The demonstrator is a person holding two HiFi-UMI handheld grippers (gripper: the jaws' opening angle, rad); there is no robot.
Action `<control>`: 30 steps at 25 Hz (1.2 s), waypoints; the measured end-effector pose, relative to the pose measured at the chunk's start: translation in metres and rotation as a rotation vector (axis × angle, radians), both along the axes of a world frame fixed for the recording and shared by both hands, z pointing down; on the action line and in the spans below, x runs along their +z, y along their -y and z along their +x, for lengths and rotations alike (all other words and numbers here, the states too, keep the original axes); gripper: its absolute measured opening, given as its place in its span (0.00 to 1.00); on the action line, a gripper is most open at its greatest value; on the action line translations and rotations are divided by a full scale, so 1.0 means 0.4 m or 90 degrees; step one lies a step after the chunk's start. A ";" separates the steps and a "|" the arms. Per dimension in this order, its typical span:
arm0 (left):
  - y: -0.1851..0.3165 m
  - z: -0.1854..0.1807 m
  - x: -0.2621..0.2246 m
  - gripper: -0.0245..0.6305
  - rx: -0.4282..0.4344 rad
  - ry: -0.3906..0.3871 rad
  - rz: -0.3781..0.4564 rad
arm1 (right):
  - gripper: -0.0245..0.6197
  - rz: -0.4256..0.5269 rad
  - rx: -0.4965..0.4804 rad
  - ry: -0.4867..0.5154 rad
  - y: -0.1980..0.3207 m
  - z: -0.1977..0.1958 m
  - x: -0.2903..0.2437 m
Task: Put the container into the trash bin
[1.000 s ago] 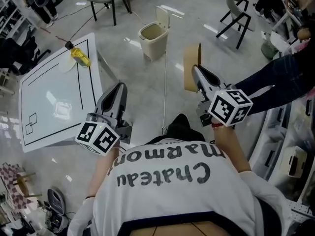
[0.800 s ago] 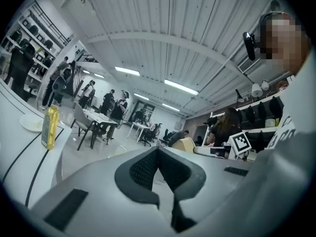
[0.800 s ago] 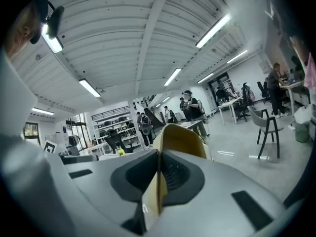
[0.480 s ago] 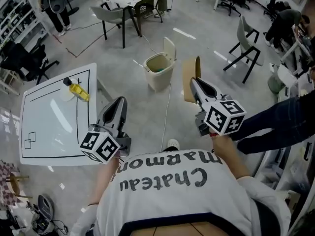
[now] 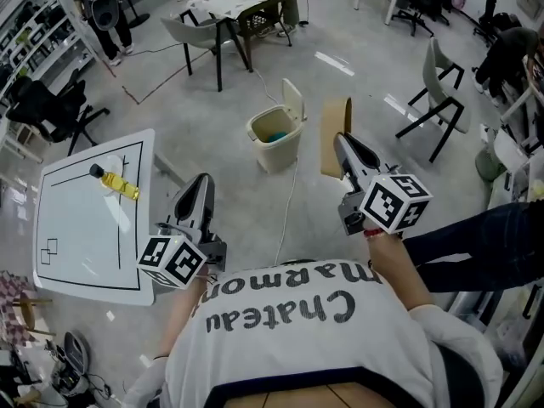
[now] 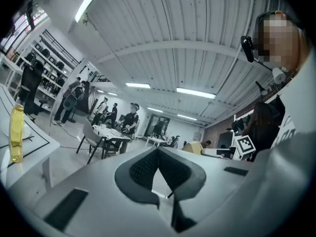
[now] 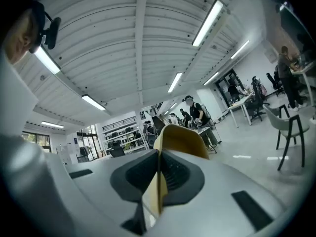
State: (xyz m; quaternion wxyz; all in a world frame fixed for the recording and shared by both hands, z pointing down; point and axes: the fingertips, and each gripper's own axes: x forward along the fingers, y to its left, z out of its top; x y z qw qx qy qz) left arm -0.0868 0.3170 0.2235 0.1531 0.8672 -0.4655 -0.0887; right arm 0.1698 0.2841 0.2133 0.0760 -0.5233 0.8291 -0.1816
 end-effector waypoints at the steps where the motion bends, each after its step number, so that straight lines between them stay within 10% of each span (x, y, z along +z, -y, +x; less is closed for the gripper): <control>1: 0.006 0.014 -0.001 0.07 0.004 0.000 0.000 | 0.10 -0.008 -0.005 0.006 0.003 0.011 0.008; 11: 0.037 0.155 -0.063 0.07 0.052 -0.010 0.011 | 0.10 -0.032 -0.011 0.007 -0.014 0.121 0.017; 30: 0.053 0.106 -0.083 0.07 0.056 -0.001 0.001 | 0.10 -0.043 -0.029 0.039 0.026 0.099 0.027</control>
